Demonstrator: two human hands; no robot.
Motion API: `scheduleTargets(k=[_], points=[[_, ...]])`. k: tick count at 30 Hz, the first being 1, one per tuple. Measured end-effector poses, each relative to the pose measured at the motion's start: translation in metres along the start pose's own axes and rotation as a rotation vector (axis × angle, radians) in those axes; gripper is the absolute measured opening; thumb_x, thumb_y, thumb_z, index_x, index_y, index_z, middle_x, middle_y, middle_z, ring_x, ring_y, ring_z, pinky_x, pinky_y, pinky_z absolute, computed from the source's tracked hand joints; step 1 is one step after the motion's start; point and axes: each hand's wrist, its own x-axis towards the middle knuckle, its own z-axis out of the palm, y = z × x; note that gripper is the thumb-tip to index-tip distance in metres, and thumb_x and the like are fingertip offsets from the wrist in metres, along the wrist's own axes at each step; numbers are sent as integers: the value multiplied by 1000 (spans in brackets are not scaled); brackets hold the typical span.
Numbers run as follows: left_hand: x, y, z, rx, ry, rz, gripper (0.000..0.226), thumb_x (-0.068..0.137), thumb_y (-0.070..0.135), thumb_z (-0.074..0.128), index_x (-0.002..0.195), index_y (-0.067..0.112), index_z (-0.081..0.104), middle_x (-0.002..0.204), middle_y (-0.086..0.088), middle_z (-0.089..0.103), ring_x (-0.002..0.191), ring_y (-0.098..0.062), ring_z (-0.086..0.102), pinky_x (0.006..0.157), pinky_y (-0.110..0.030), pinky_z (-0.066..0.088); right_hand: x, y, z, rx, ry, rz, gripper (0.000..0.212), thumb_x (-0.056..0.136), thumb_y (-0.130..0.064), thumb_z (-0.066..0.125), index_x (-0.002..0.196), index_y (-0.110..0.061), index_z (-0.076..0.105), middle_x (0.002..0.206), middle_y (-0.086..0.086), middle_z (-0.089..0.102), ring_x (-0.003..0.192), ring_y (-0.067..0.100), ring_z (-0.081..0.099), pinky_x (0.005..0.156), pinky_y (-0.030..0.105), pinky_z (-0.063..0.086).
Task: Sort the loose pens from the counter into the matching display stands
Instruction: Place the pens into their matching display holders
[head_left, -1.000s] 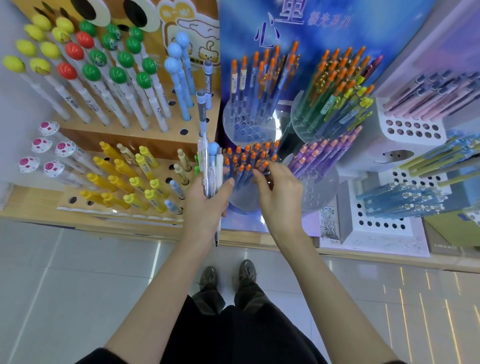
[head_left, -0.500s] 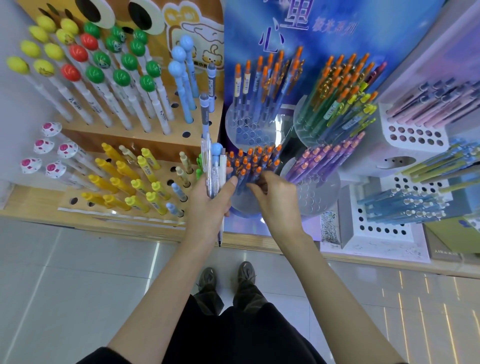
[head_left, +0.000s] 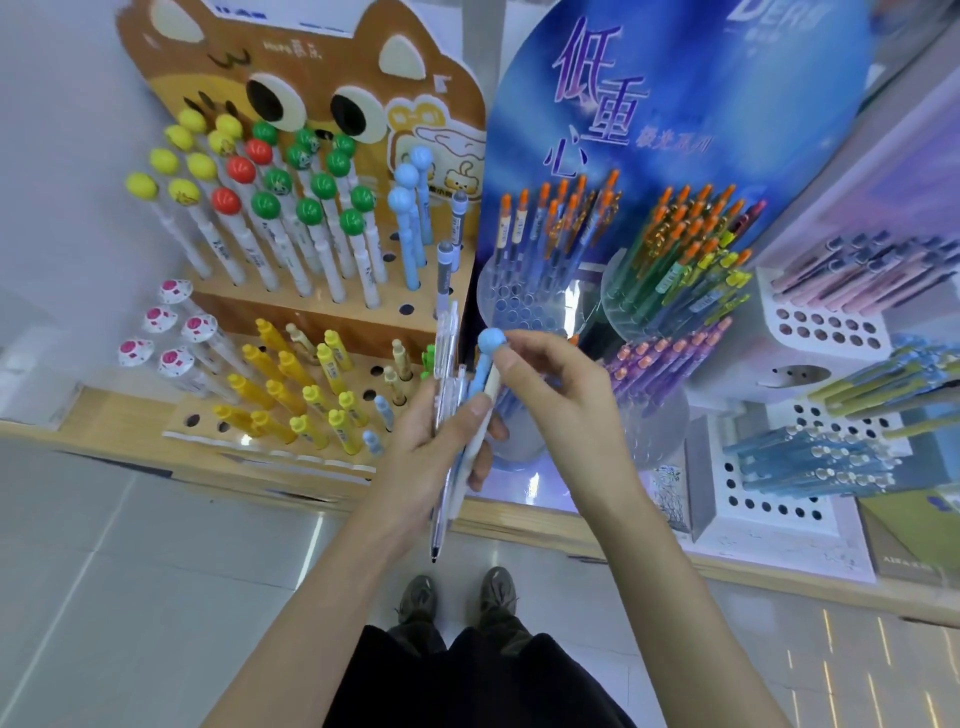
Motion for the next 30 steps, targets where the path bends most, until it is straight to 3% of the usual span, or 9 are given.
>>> scheduleTargets(k=[2, 6, 10, 15, 18, 21, 23, 27, 30], points=[[-2, 5, -1, 21, -2, -2, 27, 88, 29, 58, 105, 9, 53, 73, -5, 63, 46, -18, 51, 44, -28, 44, 2, -6, 4, 75, -68, 60, 18, 93, -16, 60, 98, 1, 63, 81, 14, 56, 63, 23, 51, 67, 39, 48], [-4, 12, -3, 30, -2, 3, 21, 88, 30, 60, 104, 17, 57, 71, -4, 65, 48, -17, 55, 45, -27, 48, 7, -19, 10, 208, -120, 134, 24, 94, -7, 57, 73, 3, 52, 56, 14, 44, 36, 20, 39, 44, 28, 38], [-2, 25, -8, 17, 57, 46, 15, 83, 33, 64, 98, 33, 65, 67, -5, 66, 47, -16, 58, 45, -25, 48, 14, -29, 24, 235, -111, 114, 17, 92, -10, 60, 79, 1, 56, 70, 19, 46, 41, 22, 39, 41, 30, 33], [7, 50, -29, 45, 73, 96, 17, 84, 32, 65, 101, 32, 64, 66, -3, 64, 46, -17, 56, 43, -25, 47, 31, -43, 50, 196, -86, 5, 17, 91, -18, 63, 79, -6, 64, 74, 26, 57, 53, 25, 46, 48, 36, 39], [19, 70, -47, 73, 21, 93, 14, 83, 35, 63, 97, 33, 65, 63, 3, 62, 45, -14, 54, 41, -25, 47, 49, -52, 67, 140, -2, -112, 19, 91, -20, 64, 74, -11, 65, 58, -6, 56, 56, 8, 50, 54, 18, 42], [34, 87, -69, 127, -65, 88, 23, 85, 36, 63, 104, 23, 60, 65, 0, 63, 43, -14, 51, 42, -23, 43, 66, -63, 84, 132, 117, -172, 23, 93, -22, 61, 80, -5, 66, 66, 2, 58, 58, 9, 49, 52, 19, 42], [40, 94, -84, 135, -106, 54, 21, 87, 31, 63, 105, 20, 59, 66, -2, 62, 42, -14, 47, 40, -23, 39, 78, -70, 91, 164, 225, -193, 22, 94, -23, 60, 82, -7, 66, 75, 9, 65, 66, 14, 58, 62, 24, 47], [50, 101, -112, 146, -159, -13, 18, 84, 32, 63, 101, 25, 62, 69, -1, 63, 41, -11, 44, 38, -19, 33, 93, -85, 96, 175, 417, -273, 21, 95, -24, 58, 81, -10, 62, 61, -9, 63, 55, 7, 57, 56, 20, 44], [58, 103, -131, 138, -210, -34, 23, 82, 38, 67, 100, 26, 64, 71, 0, 65, 43, -10, 45, 38, -19, 33, 93, -89, 90, 186, 619, -359, 19, 96, -23, 58, 82, -10, 59, 60, -6, 60, 53, 7, 54, 54, 19, 43]])
